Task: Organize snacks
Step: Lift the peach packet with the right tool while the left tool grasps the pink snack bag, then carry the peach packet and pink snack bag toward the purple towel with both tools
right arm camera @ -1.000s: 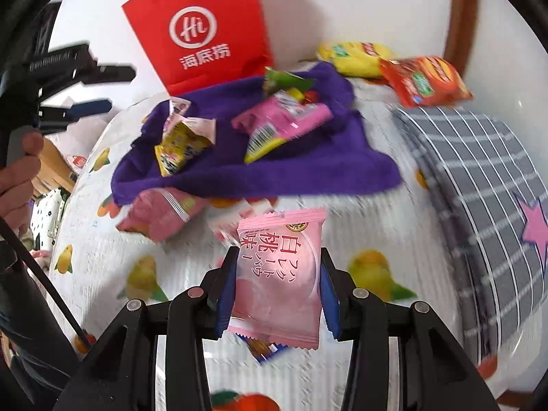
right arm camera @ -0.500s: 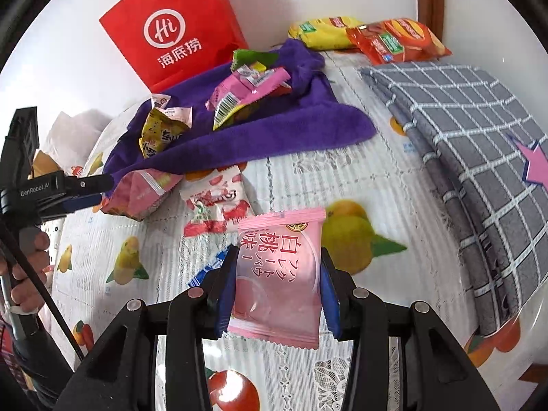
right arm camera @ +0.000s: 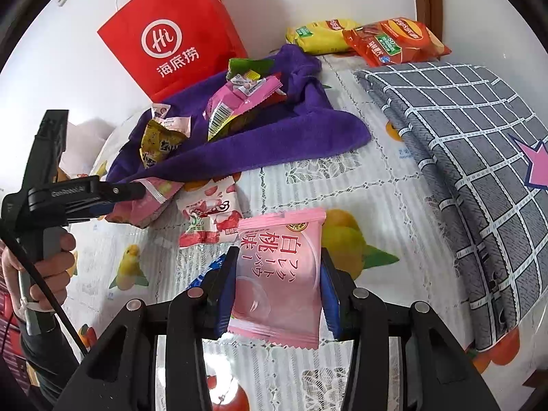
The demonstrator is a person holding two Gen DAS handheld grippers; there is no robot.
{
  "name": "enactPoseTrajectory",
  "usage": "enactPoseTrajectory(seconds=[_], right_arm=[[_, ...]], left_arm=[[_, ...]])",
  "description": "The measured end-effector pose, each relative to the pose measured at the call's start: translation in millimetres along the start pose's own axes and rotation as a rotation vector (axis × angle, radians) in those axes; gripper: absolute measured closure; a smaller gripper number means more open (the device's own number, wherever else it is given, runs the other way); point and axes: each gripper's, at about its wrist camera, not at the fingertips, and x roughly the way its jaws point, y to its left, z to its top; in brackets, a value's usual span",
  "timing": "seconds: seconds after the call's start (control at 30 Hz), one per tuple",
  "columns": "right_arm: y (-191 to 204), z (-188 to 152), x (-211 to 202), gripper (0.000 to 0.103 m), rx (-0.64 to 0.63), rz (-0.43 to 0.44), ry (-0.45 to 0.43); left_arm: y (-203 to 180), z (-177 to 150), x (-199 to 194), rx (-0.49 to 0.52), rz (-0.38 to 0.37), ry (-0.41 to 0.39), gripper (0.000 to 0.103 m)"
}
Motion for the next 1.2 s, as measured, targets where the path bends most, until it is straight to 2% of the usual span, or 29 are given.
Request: enactPoseTrajectory(seconds=[0.2, 0.4, 0.6, 0.67, 0.83, 1.2], right_arm=[[-1.7, 0.4, 9.8, 0.06, -0.001, 0.005, 0.018], [2.1, -0.5, 12.7, 0.06, -0.015, 0.004, 0.027], [7.5, -1.5, 9.7, 0.06, -0.03, 0.004, 0.025], [9.7, -1.7, 7.9, 0.06, -0.034, 0.005, 0.022], [16.9, -3.8, -1.3, 0.06, -0.046, 0.007, 0.007], [42.1, 1.0, -36.1, 0.06, -0.087, 0.012, -0.064]], left_arm=[[-4.4, 2.5, 19.9, 0.006, 0.016, 0.033, 0.028], [-9.9, 2.1, 21.4, 0.041, 0.056, 0.013, 0.027], [-8.5, -1.5, 16.8, 0.05, 0.032, -0.005, 0.035], [-6.2, -4.2, 12.3, 0.047, 0.02, -0.01, 0.039], [-4.9, -11.0, -1.6, 0.055, -0.002, -0.046, 0.042], [-10.1, -30.2, -53.3, 0.109, -0.01, -0.149, 0.042]])
